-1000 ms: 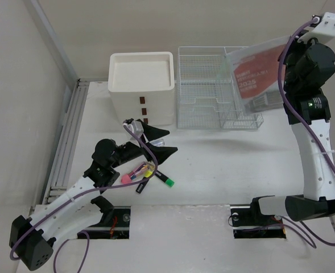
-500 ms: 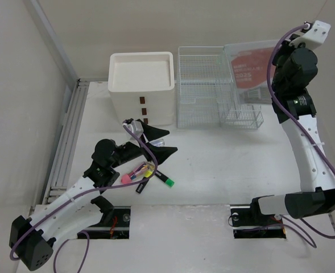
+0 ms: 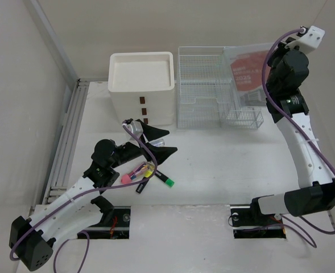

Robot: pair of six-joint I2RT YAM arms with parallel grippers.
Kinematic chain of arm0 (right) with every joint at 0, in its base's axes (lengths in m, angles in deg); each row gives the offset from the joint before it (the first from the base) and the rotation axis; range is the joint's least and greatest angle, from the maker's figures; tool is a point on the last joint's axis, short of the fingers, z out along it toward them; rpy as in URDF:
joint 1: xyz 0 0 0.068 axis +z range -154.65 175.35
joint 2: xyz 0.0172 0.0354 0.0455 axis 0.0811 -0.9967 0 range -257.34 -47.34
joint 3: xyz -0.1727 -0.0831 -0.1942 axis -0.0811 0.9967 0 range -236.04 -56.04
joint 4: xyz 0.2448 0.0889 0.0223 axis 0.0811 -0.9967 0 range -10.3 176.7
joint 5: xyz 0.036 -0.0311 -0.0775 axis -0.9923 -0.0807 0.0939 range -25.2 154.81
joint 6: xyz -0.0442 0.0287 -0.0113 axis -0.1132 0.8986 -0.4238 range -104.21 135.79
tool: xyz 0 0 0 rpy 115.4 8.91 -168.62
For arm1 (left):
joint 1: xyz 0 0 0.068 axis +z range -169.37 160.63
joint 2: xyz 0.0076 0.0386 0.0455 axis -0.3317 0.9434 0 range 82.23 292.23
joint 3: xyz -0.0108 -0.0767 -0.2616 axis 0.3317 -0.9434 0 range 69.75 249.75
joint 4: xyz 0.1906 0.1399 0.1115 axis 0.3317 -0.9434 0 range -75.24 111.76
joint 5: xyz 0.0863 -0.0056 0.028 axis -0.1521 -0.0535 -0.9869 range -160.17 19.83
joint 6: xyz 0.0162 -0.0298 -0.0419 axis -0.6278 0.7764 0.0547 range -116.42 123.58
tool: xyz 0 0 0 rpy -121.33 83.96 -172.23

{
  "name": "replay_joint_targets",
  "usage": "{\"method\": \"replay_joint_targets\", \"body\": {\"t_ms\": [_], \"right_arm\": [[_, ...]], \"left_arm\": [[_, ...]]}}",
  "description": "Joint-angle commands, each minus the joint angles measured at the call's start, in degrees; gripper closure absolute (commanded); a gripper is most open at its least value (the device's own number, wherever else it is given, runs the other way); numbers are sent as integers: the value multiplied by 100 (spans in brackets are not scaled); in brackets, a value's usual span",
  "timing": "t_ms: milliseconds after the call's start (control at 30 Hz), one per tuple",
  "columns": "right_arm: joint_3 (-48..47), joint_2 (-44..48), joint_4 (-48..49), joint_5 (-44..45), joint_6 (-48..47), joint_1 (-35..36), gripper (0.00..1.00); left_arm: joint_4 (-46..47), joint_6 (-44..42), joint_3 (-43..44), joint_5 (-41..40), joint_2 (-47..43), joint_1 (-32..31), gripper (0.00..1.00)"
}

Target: Organize the desk

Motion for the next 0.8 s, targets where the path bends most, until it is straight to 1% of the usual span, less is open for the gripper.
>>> {"method": "replay_joint_targets", "body": {"t_ms": [0, 167, 233, 433, 767], "right_arm": [[6, 39, 595, 115, 282, 61, 100], [59, 92, 595, 168, 388, 8, 100], [59, 92, 595, 168, 598, -97, 100], [120, 30, 595, 116, 1081, -97, 100], [120, 30, 543, -43, 1521, -97, 100]], "left_arm": [[211, 24, 11, 99, -129, -26, 29], [211, 24, 11, 99, -24, -26, 28], [211, 24, 11, 99, -24, -26, 28], [211, 24, 11, 152, -24, -26, 28], [159, 24, 64, 152, 29, -26, 28]]}}
